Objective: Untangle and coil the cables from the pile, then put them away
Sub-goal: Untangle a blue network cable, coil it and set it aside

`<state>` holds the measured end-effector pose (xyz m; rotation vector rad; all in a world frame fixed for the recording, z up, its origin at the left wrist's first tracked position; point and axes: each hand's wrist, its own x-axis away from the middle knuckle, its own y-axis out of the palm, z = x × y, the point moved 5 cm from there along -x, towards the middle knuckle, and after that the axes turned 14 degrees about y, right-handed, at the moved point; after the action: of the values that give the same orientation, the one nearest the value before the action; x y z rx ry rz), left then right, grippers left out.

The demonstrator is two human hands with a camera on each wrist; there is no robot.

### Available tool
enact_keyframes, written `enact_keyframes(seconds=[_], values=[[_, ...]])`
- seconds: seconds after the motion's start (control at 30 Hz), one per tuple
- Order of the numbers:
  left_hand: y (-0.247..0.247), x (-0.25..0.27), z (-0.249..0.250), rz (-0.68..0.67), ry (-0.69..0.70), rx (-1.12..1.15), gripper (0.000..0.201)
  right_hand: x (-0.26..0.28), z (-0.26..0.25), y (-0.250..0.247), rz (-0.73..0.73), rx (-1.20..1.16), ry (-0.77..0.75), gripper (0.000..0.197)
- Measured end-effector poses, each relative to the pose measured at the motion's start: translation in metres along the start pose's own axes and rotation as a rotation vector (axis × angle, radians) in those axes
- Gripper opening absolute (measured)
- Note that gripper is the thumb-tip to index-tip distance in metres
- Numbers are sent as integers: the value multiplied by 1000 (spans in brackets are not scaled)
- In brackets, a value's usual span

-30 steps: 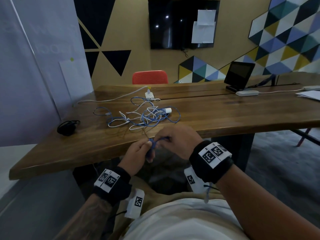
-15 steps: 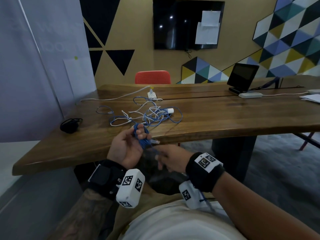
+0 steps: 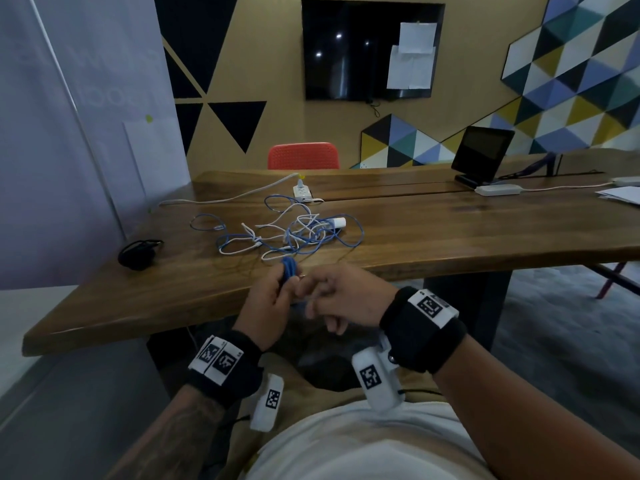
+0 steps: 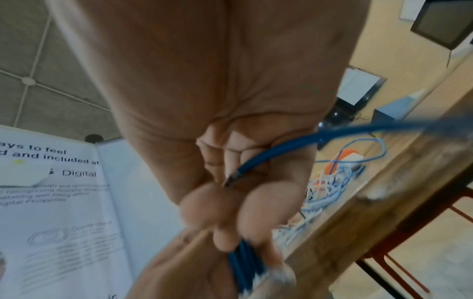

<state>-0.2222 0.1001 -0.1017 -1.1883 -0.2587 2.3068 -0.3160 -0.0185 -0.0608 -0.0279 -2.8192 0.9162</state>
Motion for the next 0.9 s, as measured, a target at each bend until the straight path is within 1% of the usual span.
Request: enact_keyframes(seconds=[0.03,0.07,0.13,0.2,0.27,0.33,0.4,0.47,0.53,0.6,0.67,0.9], values=[[3,2,-1,-74,-4,-24,13,1,-1,-8,32,-5,-30,21],[7,3,-1,-123,-31,19,15,1,-1,-16,62,-3,-54,21],[14,6,-2,-181,-111,202,21,1,0,-26,129,27,-119,21],[17,5,4,-172,-184,378,27,-1,2,-33,228,97,-192,18],[15,2,12,-116,-249,518,30,-3,6,-35,305,113,-228,13],[15,1,18,-50,-317,688,28,-3,5,-36,341,103,-246,15],[16,-1,24,-16,-374,923,27,-5,5,-27,263,71,-226,23],[18,-1,26,38,-429,1106,29,-4,4,-16,156,-37,-179,31],[19,0,28,91,-457,1217,33,-2,0,-11,134,-42,-169,29],[19,1,29,114,-461,1259,36,0,-4,-13,164,17,-192,21],[17,-1,30,105,-459,1251,38,2,-6,-17,193,26,-209,19],[5,-4,36,49,-464,1007,38,5,-6,-16,218,27,-281,16]])
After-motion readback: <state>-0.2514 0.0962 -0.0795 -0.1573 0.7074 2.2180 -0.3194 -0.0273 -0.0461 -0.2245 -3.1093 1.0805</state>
